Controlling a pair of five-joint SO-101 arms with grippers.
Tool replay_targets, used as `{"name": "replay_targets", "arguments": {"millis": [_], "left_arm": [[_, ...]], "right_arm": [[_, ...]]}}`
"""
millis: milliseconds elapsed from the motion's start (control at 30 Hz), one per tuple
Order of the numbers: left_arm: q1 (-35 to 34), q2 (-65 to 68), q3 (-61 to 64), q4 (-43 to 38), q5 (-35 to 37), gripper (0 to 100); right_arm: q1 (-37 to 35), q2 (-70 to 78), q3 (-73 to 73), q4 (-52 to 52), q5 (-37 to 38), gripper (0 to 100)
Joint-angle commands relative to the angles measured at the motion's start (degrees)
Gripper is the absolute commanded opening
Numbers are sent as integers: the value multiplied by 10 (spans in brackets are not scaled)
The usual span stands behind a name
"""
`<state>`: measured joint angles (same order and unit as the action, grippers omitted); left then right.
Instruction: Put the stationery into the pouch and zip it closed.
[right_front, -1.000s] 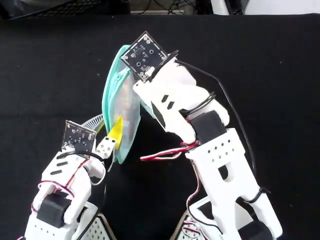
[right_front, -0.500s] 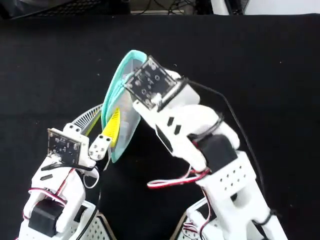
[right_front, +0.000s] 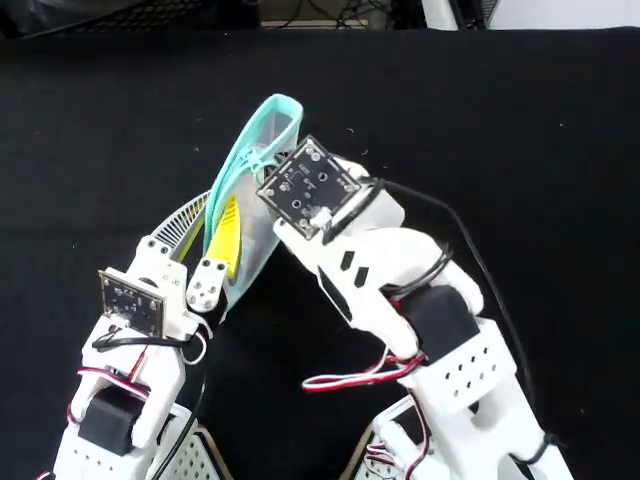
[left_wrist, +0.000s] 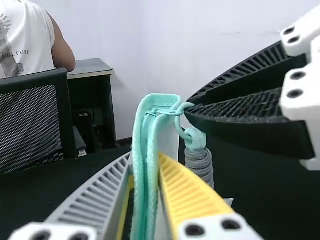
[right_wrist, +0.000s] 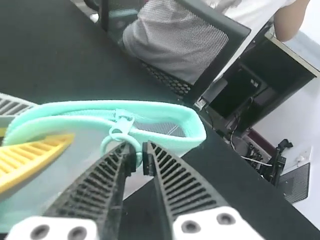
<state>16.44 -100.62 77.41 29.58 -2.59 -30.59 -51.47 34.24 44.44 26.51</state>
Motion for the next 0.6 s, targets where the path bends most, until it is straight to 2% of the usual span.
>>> {"name": "replay_targets", "arguments": {"millis": [0,133,233,400,567], "left_arm": [[-5,-3,-4,-13,3,30],[-5,-3,-7,-3,4,30],[-5,-3,-12,28,5,30],[-5,-4,-31,76,6,30],[-5,-4,-29,86,6,30]], "right_arm": [[-5,-24,-3,-3,1,12],[-4,-34,-1,-9,0,12],[-1,-34,16,-54,4,12],[39,-29,63,-135,4,12],[80,-29,73,-147,4,12]]}}
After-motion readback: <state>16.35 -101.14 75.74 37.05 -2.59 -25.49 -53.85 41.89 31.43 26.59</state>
